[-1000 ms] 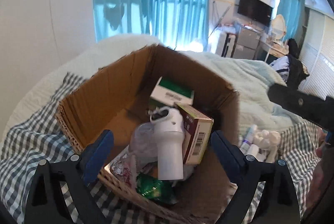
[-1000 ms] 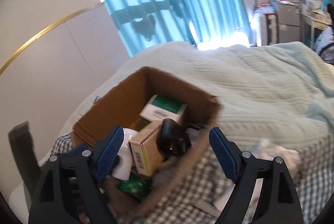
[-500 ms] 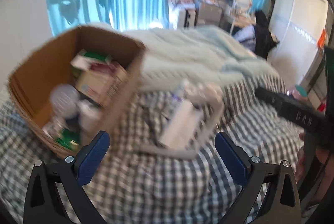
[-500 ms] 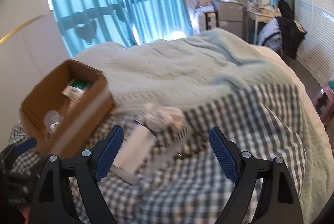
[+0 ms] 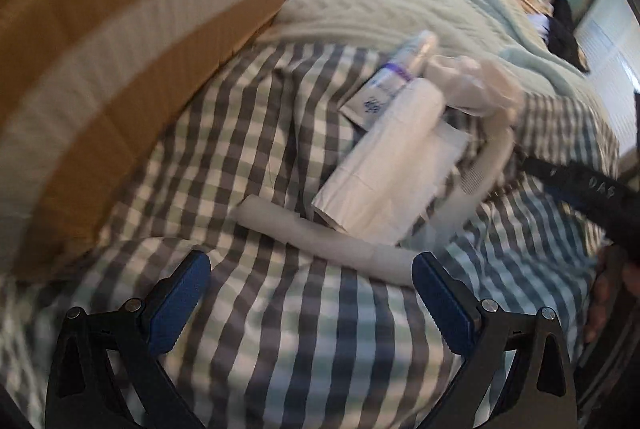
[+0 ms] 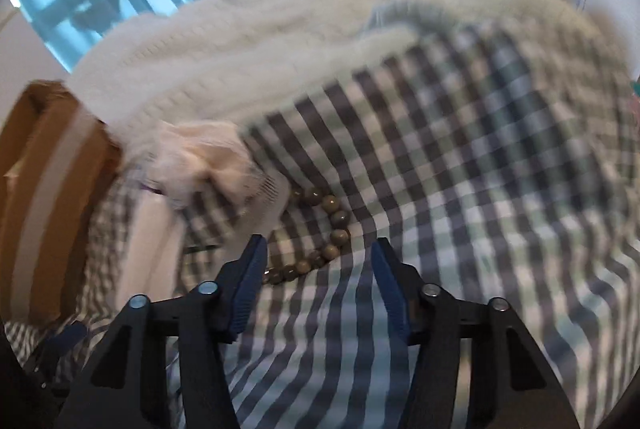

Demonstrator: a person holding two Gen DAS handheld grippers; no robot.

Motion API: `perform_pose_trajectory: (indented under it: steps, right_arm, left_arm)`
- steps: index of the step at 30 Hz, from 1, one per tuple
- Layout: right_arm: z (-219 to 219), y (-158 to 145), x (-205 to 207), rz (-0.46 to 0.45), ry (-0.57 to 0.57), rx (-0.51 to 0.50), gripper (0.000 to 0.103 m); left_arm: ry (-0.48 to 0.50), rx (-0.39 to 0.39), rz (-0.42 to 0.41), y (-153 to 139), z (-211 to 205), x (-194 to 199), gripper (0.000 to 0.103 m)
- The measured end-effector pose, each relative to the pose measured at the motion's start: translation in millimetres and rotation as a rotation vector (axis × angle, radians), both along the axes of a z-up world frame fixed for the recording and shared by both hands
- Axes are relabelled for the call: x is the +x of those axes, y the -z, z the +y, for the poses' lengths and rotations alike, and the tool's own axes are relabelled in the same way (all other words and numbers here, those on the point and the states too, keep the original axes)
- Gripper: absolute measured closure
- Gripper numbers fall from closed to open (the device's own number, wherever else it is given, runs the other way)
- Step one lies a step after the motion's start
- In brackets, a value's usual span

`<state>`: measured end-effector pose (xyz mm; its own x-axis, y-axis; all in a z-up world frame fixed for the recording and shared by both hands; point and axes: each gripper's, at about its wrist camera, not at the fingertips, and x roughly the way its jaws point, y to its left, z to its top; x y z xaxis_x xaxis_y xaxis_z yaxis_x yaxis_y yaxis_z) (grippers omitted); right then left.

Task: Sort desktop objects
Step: 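Withdraw both grippers from the box back toward the remaining items, then grasp the dark bead bracelet with the right gripper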

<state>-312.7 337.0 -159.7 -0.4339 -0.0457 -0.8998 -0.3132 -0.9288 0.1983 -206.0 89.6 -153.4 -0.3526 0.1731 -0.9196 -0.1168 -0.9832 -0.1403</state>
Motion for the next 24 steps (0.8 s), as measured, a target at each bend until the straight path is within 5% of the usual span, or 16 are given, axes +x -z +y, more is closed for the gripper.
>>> perform_pose_trajectory:
  steps: [6,8,13,16,24]
  right_arm:
    - [-1.9,17.6,-28.7,-0.065,-0.021,0.052,0.059]
    - [-5.3,20.4,-26.1,-0.079,-0.019,0.114,0.089]
    - [-9.8,4.8,2.4,0.019,-0.036,0.113,0.092]
    - [-19.1,-17.6,29.5,0.113,-0.035,0.138,0.092]
    - [-35.1,-57.8,70.7,0.277,-0.045,0.125,0.092]
  left_arm:
    - [-0.023,-0.008,-0.055,23.3,8.4,-15.3,0.0]
    - [-0.023,0.006,-0.072,28.5,6.7,-15.7,0.001]
    - [0.016,0.13,-0.102,22.5,-4.0,-3.3,0.048]
    - [0.011,0.106,-0.088,18.6,-9.7,4.8,0.077]
    - [-0.012,0.192,-0.121,16.8,-30.9,16.3,0.08]
